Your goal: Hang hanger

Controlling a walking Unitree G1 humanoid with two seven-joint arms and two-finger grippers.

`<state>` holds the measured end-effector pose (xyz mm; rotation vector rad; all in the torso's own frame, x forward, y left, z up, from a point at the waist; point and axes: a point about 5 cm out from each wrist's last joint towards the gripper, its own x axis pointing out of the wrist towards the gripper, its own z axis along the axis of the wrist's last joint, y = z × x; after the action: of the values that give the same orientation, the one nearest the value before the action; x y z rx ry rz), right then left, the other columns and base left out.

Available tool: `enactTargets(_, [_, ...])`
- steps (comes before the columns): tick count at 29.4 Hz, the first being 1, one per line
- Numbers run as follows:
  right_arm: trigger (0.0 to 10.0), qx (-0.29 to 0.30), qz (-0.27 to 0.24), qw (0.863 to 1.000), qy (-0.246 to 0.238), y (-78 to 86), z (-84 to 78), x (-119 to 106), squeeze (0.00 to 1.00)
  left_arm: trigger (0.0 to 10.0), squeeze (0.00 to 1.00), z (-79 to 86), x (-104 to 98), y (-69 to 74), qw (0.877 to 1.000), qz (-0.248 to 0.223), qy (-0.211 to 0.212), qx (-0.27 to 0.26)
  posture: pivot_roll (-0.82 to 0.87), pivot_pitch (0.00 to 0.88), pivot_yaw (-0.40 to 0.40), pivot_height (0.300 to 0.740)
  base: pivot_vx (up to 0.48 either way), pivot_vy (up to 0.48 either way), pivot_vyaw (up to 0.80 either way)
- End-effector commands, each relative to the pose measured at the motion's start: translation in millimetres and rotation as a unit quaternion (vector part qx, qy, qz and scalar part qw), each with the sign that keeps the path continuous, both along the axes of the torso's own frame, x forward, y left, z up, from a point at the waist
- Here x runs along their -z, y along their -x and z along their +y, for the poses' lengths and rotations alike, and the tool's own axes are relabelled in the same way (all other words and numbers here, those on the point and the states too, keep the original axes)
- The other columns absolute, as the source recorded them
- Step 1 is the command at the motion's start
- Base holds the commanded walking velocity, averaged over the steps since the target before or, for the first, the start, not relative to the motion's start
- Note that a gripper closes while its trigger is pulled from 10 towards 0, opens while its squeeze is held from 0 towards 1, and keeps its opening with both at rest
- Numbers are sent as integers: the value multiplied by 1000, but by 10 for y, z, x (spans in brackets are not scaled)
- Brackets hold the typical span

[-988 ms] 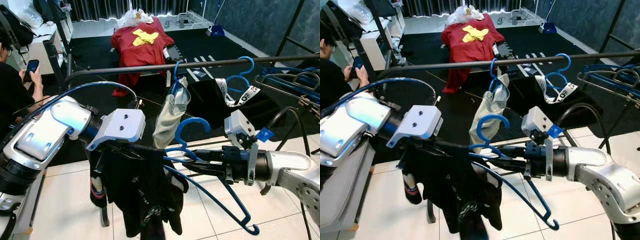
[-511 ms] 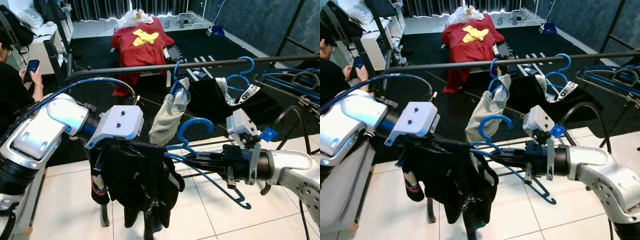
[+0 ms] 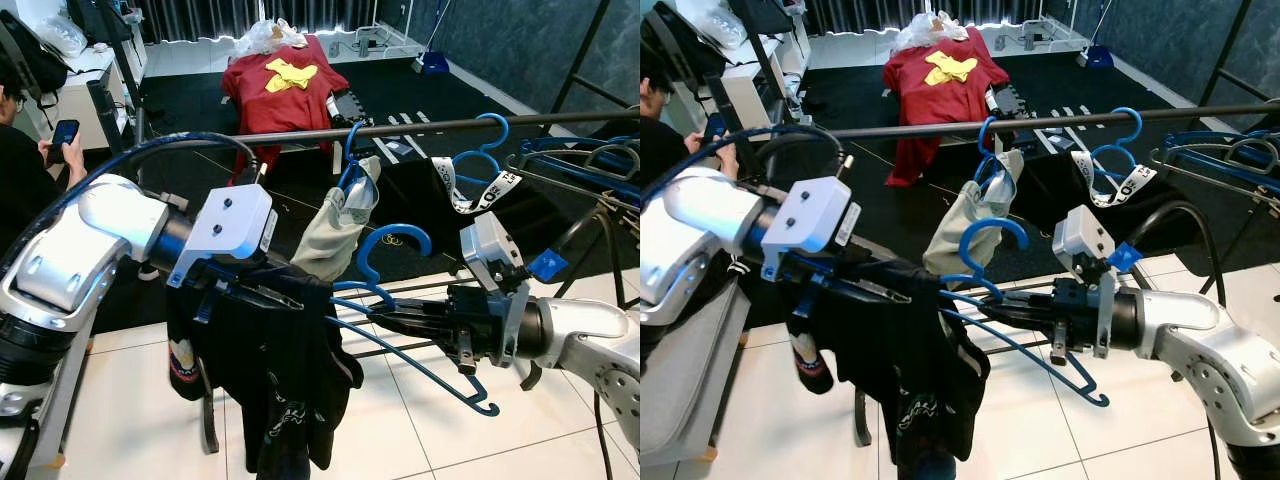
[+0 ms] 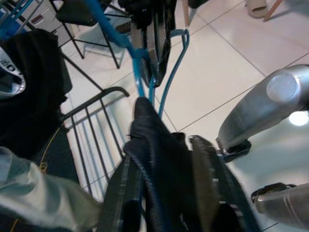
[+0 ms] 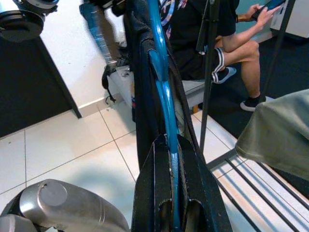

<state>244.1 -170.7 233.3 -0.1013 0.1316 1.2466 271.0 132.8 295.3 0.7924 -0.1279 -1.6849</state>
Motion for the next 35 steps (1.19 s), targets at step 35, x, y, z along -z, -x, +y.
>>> enactTargets(35, [0, 20, -96, 987, -127, 169, -335, -592, 0, 10000, 1000, 904, 176, -343, 948, 95, 204, -226, -15, 37, -3, 740, 0, 0, 0])
